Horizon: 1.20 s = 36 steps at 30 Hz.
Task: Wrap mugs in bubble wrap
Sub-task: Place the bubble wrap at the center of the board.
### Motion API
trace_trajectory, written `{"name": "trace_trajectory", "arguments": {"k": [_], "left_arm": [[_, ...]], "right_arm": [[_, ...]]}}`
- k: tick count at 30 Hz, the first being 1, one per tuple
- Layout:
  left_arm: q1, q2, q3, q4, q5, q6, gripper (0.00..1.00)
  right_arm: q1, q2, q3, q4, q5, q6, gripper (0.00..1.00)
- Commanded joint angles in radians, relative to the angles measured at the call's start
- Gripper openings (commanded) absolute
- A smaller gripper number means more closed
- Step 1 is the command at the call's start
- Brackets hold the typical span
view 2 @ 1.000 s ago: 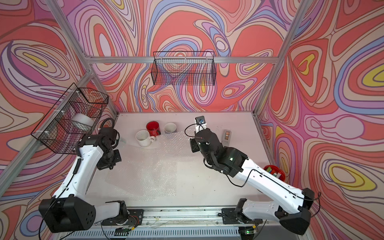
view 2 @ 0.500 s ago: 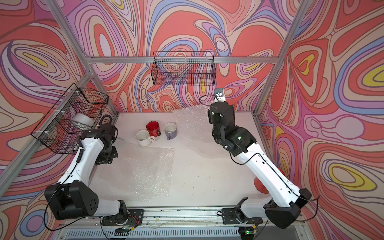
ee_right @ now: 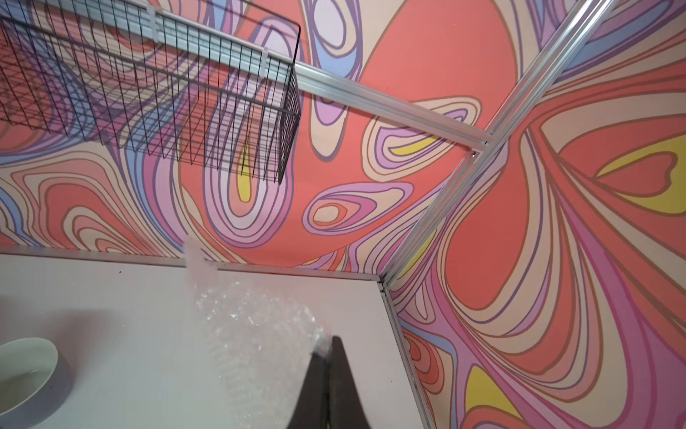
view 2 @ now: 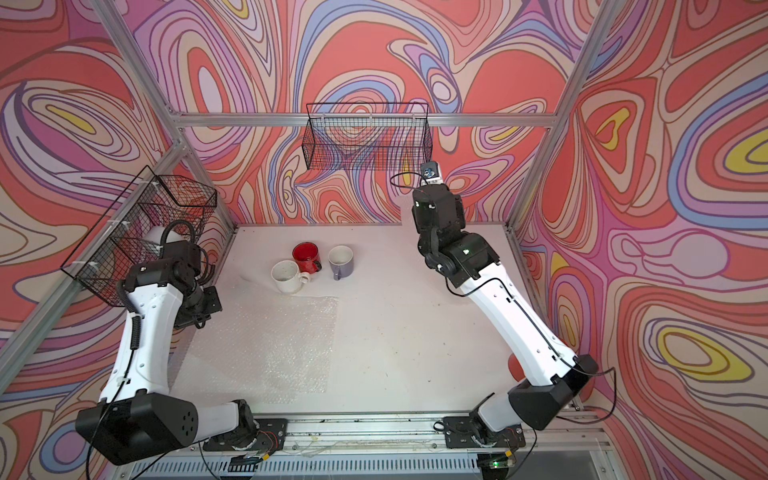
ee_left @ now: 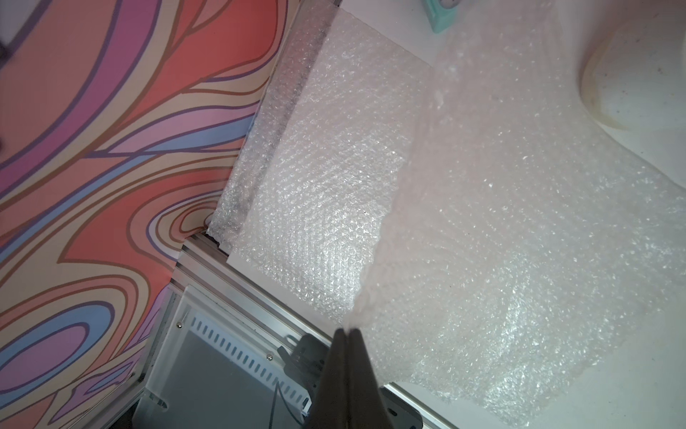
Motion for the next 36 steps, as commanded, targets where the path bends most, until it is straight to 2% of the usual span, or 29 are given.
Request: {"name": "trace_trajectory", "arguments": {"k": [1, 7, 10, 11, 12, 15, 16, 18, 23, 26, 29, 34, 36], "left_arm": [[0.051, -0.037, 0.109, -0.014, -0.175, -0.067, 0.0], [0.054, 0.01, 0.195, -0.039, -0.252, -0.058, 0.0], [0.054, -0.003, 0.151, -0.012, -0.186, -0.048, 0.0], [0.054, -0.009, 0.136, -0.006, -0.163, -0.052, 0.04], [0.054, -0.012, 0.124, -0.004, -0.159, -0.055, 0.15], [0.054, -0.017, 0.097, -0.003, -0.228, -0.068, 0.58], [0.056, -0.019, 0.099, -0.002, -0.242, -0.071, 0.68], [0.056, -0.021, 0.113, 0.006, -0.23, -0.07, 0.77], [0.055, -0.019, 0.155, 0.036, -0.126, -0.056, 0.79], [0.053, -0.048, 0.133, 0.087, 0.019, -0.015, 0.72], [0.03, -0.077, 0.072, 0.129, 0.171, -0.018, 0.68], [-0.061, -0.133, -0.087, 0.231, 0.271, -0.077, 0.63], [-0.081, -0.14, -0.138, 0.27, 0.322, -0.104, 0.63]], "right_arm": [[-0.004, 0.01, 0.02, -0.041, -0.032, 0.033, 0.0], [-0.004, 0.025, 0.006, -0.055, -0.071, 0.068, 0.0], [-0.002, 0.02, -0.007, -0.084, -0.131, 0.103, 0.0], [-0.003, 0.021, -0.018, -0.099, -0.171, 0.116, 0.0], [0.001, 0.023, -0.027, -0.115, -0.198, 0.127, 0.0], [0.067, 0.034, -0.087, -0.143, -0.253, 0.174, 0.0], [0.109, 0.041, -0.109, -0.144, -0.271, 0.203, 0.0], [0.186, 0.069, -0.138, -0.141, -0.338, 0.284, 0.0], [0.372, 0.188, -0.244, -0.009, -0.501, 0.515, 0.0], [0.42, 0.265, -0.305, 0.068, -0.56, 0.576, 0.0], [0.428, 0.277, -0.383, 0.141, -0.63, 0.581, 0.0], [0.433, 0.276, -0.485, 0.266, -0.96, 0.52, 0.0], [0.443, 0.268, -0.519, 0.324, -1.046, 0.534, 0.0]]}}
